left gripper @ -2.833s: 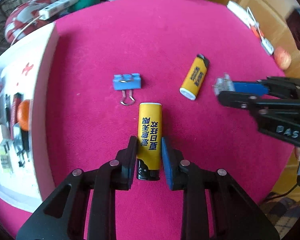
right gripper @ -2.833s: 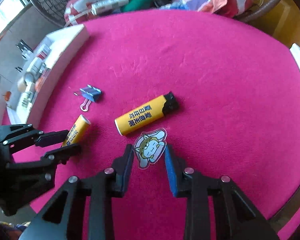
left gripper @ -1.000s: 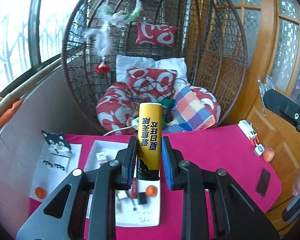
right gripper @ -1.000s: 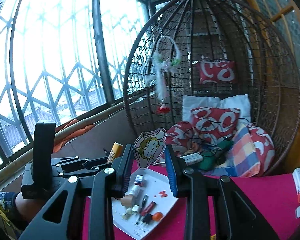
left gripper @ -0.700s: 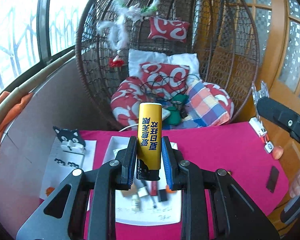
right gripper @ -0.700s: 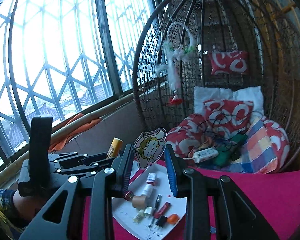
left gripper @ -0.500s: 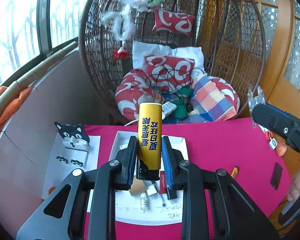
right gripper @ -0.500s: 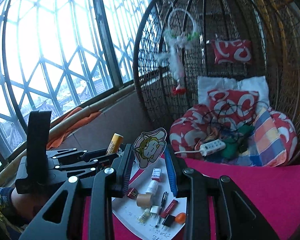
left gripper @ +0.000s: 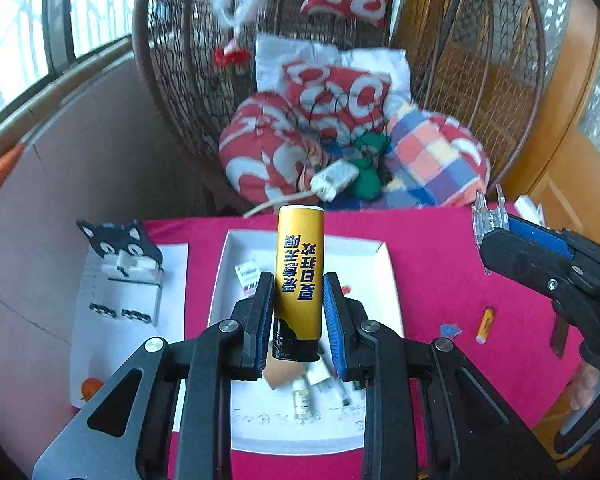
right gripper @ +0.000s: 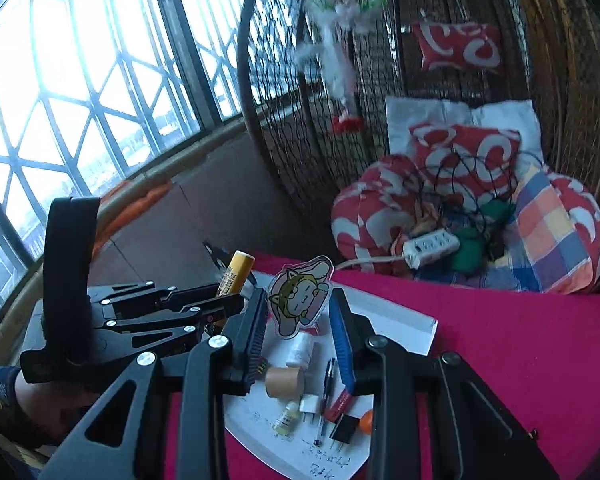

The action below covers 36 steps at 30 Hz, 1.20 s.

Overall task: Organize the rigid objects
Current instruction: 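Lift and carry the yellow lighter and cartoon sticker over the tray, then open the left tool to drop the lighter while the right tool releases the sticker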

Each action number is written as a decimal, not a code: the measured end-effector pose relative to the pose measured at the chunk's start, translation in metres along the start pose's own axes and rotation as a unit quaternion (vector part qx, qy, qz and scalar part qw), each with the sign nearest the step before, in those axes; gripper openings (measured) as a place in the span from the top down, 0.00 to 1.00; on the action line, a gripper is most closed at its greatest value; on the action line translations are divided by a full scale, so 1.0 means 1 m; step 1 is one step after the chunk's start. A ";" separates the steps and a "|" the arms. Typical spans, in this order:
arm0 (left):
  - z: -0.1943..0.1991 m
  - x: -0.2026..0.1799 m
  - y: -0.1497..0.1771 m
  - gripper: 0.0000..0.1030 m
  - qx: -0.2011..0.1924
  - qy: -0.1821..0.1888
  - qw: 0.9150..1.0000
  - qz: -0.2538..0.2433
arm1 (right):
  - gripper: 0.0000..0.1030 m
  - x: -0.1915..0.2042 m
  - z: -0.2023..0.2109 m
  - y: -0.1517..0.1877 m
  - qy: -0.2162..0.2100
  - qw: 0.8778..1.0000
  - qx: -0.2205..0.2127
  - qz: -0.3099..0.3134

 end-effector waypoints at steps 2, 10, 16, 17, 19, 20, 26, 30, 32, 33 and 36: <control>-0.022 0.004 0.009 0.77 0.029 -0.001 1.000 0.001 | 0.70 -0.006 -0.019 0.009 0.003 1.000 0.026 -0.008; -0.116 0.018 0.048 0.77 0.147 -0.020 0.989 0.011 | 0.70 -0.027 -0.092 0.053 0.026 0.991 0.133 -0.022; -0.133 0.024 0.065 0.77 0.179 -0.030 0.983 0.019 | 0.70 -0.028 -0.128 0.088 0.033 0.981 0.193 -0.018; -0.135 0.023 0.065 0.77 0.181 -0.033 0.983 0.017 | 0.70 -0.027 -0.130 0.091 0.034 0.980 0.197 -0.017; -0.136 0.023 0.069 0.77 0.186 -0.037 0.982 0.015 | 0.70 -0.026 -0.134 0.097 0.036 0.978 0.206 -0.016; -0.137 0.023 0.071 0.77 0.189 -0.036 0.981 0.016 | 0.70 -0.025 -0.135 0.098 0.038 0.977 0.208 -0.015; -0.141 0.021 0.076 0.77 0.196 -0.030 0.980 0.019 | 0.69 -0.027 -0.142 0.103 0.048 0.975 0.218 -0.013; -0.141 0.019 0.077 0.77 0.198 -0.026 0.980 0.021 | 0.69 -0.028 -0.141 0.102 0.055 0.975 0.215 -0.016; -0.140 0.018 0.076 0.77 0.199 -0.019 0.979 0.027 | 0.69 -0.028 -0.140 0.101 0.059 0.975 0.213 -0.016; -0.139 0.017 0.076 0.77 0.199 -0.018 0.980 0.027 | 0.69 -0.028 -0.141 0.101 0.061 0.975 0.212 -0.015; -0.137 0.016 0.074 0.40 0.188 -0.021 0.982 0.024 | 0.69 -0.025 -0.141 0.102 0.064 0.975 0.213 -0.008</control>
Point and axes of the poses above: each gripper's, at about its wrist camera, not at the fingertips, and z roughly against the way its jaws point, x to its left, y to its underside, the point moved 6 cm from there along -z, roughly the way its jaws point, and after that the axes turned 4 degrees about x, right-handed, at the moved point
